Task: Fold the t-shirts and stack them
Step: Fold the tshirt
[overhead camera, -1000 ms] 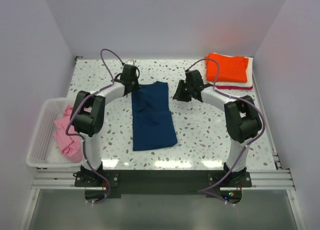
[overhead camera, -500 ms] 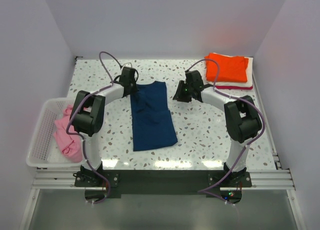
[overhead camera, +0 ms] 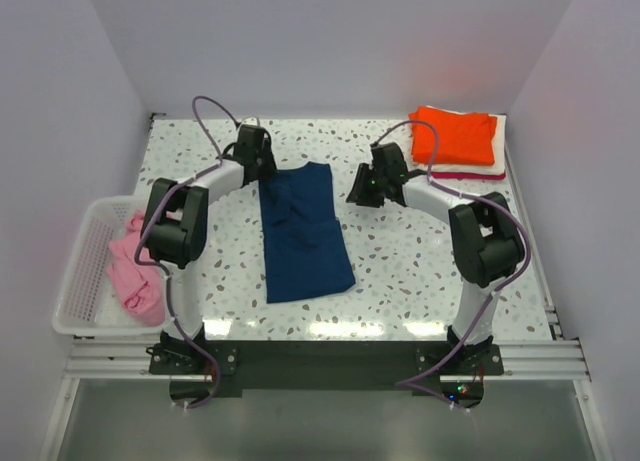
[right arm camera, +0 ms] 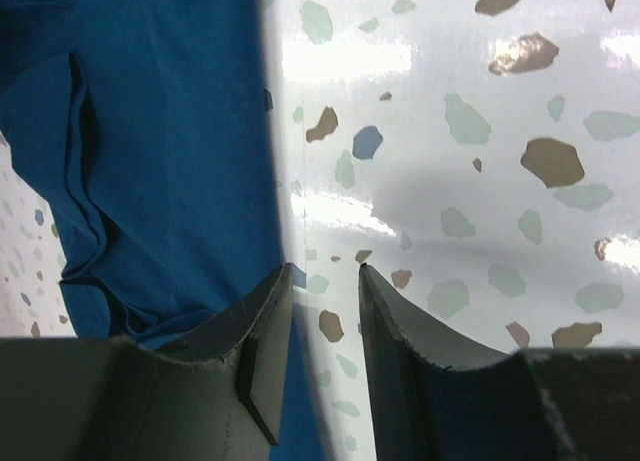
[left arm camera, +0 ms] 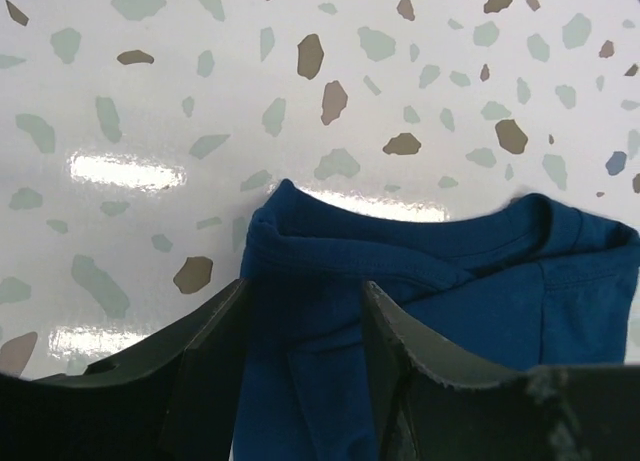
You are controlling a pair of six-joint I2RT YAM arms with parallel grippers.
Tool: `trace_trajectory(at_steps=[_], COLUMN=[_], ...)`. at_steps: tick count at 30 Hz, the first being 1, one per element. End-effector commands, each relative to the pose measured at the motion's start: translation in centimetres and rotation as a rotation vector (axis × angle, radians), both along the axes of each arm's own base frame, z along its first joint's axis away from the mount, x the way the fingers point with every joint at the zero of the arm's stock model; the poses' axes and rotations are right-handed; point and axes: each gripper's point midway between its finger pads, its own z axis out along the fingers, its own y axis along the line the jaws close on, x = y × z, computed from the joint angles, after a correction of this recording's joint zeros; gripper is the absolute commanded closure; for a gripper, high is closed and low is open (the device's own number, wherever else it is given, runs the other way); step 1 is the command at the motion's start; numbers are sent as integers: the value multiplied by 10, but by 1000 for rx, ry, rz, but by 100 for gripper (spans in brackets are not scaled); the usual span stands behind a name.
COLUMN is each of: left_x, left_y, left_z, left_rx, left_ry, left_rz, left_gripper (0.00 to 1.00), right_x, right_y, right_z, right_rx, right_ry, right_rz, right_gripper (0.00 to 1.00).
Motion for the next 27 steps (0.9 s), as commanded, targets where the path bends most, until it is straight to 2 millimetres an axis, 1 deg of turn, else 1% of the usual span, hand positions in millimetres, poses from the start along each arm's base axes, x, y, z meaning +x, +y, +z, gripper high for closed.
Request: trace_trajectory(at_steps=[1, 2, 3, 4, 5, 6, 8, 9, 10, 11, 12, 14, 15, 16, 17, 18, 19, 20, 21, 22, 23, 24, 25, 26, 27], left_x=[13, 5, -1, -7, -9, -23, -32, -38, -41, -44, -45, -47, -49, -48, -47, -47, -46, -43, -41, -39, -36, -34, -33, -30, -29], left_y=[-7, -7, -7, -9, -12, -15, -18, -23, -25, -28, -29, -30, -29, -29, -30, -29, -29, -29, -29, -27, -26, -26, -25, -24, -23], left_z=[66, 65, 76, 79, 85, 81, 77, 71, 66, 60, 50, 36, 25, 21, 19, 14, 13, 14, 11, 11, 11, 7, 5, 6, 2], left_rx=[-65, -77, -96, -120, -147, -153, -163, -165, -166, -168, -166, -169, -163, -164, -167, -162, -162, -161, -156, -149, -151, -146, -138, -136, -131], left_ry=[-139, -119, -128, -129, -157, -140, -132, -118, -107, -94, -72, -37, -2, 4, 3, 9, 9, 0, 2, 1, -3, 6, 13, 12, 18], left_rz=[-23, -12, -1, 0, -5, -6, -7, -19, -20, -23, -19, -3, 6, 9, 11, 17, 17, 13, 13, 21, 21, 18, 24, 27, 25], left_gripper=[48, 48, 48, 50, 52, 53, 60, 62, 68, 70, 72, 74, 74, 72, 70, 66, 61, 60, 59, 59, 59, 59, 59, 59, 60], right_x=[-6, -9, -16, -21, -24, -31, -38, -45, -49, -53, -59, -70, -72, -77, -79, -76, -81, -80, -75, -76, -74, -67, -67, -64, -59], right_y=[-10, -10, -12, -10, -11, -14, -14, -15, -12, -10, -8, 5, 9, 21, 27, 37, 51, 59, 70, 82, 90, 102, 112, 118, 132], right_z=[28, 31, 28, 36, 35, 32, 37, 33, 33, 38, 36, 39, 44, 46, 49, 54, 57, 60, 72, 66, 66, 79, 65, 65, 75], right_rx=[-10, -4, -5, 6, 5, -2, 1, 4, 12, 21, 18, 9, 3, -8, -13, -17, -26, -29, -20, -28, -28, -14, -29, -27, -10], right_ry=[-55, -58, -45, -59, -56, -46, -55, -41, -41, -49, -45, -57, -69, -82, -90, -111, -129, -143, -174, -172, -180, -208, -184, -183, -205], right_rz=[-2, 0, 5, 15, 14, 19, 24, 28, 37, 40, 47, 81, 89, 111, 122, 140, 172, 190, 202, 223, 235, 244, 263, 271, 282], right_gripper=[62, 62, 62, 62, 62, 62, 62, 62, 62, 62, 62, 62, 61, 61, 61, 61, 61, 60, 60, 60, 60, 60, 60, 60, 60])
